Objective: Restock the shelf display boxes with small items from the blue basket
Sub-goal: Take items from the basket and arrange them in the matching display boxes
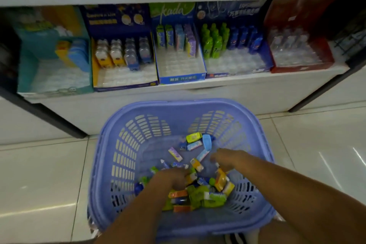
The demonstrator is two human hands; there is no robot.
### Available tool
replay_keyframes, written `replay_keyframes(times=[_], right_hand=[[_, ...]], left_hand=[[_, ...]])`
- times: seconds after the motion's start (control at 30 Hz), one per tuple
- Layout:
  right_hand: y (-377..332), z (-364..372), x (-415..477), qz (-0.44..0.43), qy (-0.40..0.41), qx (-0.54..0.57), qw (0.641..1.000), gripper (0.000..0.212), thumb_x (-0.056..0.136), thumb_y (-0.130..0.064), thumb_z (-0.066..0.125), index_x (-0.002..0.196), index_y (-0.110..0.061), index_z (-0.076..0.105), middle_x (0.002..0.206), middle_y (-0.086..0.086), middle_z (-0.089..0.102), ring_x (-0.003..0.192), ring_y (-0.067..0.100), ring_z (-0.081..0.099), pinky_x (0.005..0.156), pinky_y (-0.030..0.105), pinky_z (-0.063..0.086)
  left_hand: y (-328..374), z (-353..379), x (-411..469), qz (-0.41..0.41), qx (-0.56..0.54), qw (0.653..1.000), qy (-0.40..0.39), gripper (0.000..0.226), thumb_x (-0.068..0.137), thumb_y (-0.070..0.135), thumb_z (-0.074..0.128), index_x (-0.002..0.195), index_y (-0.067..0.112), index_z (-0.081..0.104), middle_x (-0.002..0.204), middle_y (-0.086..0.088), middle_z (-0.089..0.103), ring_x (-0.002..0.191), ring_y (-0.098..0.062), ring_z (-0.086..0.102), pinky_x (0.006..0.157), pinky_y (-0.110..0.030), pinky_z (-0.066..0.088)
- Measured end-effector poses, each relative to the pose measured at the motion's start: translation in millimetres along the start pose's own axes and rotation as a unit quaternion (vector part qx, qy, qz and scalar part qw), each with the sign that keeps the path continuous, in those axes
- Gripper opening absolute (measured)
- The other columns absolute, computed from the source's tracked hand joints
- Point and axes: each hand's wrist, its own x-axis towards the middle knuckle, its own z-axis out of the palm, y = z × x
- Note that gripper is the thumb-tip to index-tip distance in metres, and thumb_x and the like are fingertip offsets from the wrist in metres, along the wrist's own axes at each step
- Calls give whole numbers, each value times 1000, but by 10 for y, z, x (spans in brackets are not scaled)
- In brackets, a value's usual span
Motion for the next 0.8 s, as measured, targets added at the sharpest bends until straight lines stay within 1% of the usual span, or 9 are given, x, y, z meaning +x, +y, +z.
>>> replay_keyframes(times=[0.07,0.13,0.23,0.37,0.47,0.57,0.67,0.73,0.8], right_hand=[[-31,65,94,-8,-19,-23,1000,36,93,-6,50,129,-11,45,146,15,35,108,19,44,83,33,37],[-29,157,176,-4,-17,-64,998,44,92,-14,53,135,-9,45,149,15,32,127,29,43,92,34,39],[-54,234,200,-11,-27,-80,996,51,89,-22,61,135,-10,44,148,13,31,134,32,33,96,35,39],[-76,197,230,-22,-37,-59,997,51,87,-20,63,133,-8,44,143,14,37,122,32,44,94,37,40],[-84,186,234,-17,-79,-51,995,46,79,-23,74,117,-16,50,132,13,48,101,25,49,81,37,43],[-57,183,242,-22,-72,-34,997,50,80,-27,73,123,-10,53,119,12,55,94,23,50,77,36,44],[5,40,186,4,5,18,1000,28,82,-19,70,107,-13,58,96,9,51,82,22,48,71,33,41],[74,-120,90,5,91,130,987,21,80,-17,72,96,-16,59,86,10,51,75,23,49,67,35,41],[141,-291,-68,-31,141,249,958,23,78,-25,76,96,-21,62,86,13,56,74,23,56,66,34,43]], left_hand=[[-55,-10,22,12,17,1000,-17,64,98,37,43,152,21,13,158,-11,17,141,-34,25,114,-49,26],[-86,-21,41,22,16,999,-19,64,98,41,40,152,22,10,159,-9,13,143,-34,21,115,-50,23],[-92,-14,77,8,25,999,-30,68,97,31,44,152,28,5,160,-8,11,143,-34,22,114,-50,25],[-57,-50,90,9,23,999,-37,67,95,22,45,152,25,10,158,-11,19,138,-35,31,110,-49,33],[-7,-79,84,2,13,999,-46,58,93,16,47,148,15,27,149,-15,36,129,-35,43,104,-48,39],[26,-100,70,-9,-3,999,-47,54,91,15,47,143,12,35,140,-16,45,116,-33,52,96,-44,45],[22,-169,31,1,-38,999,-33,44,93,22,50,135,9,45,123,-15,55,100,-30,57,78,-36,46],[40,-265,-6,18,-101,995,-4,40,95,31,49,129,8,52,123,-16,55,111,-32,55,78,-34,42],[93,-399,-96,44,-234,971,32,48,95,45,50,128,10,55,121,-13,56,117,-31,53,82,-33,42]])
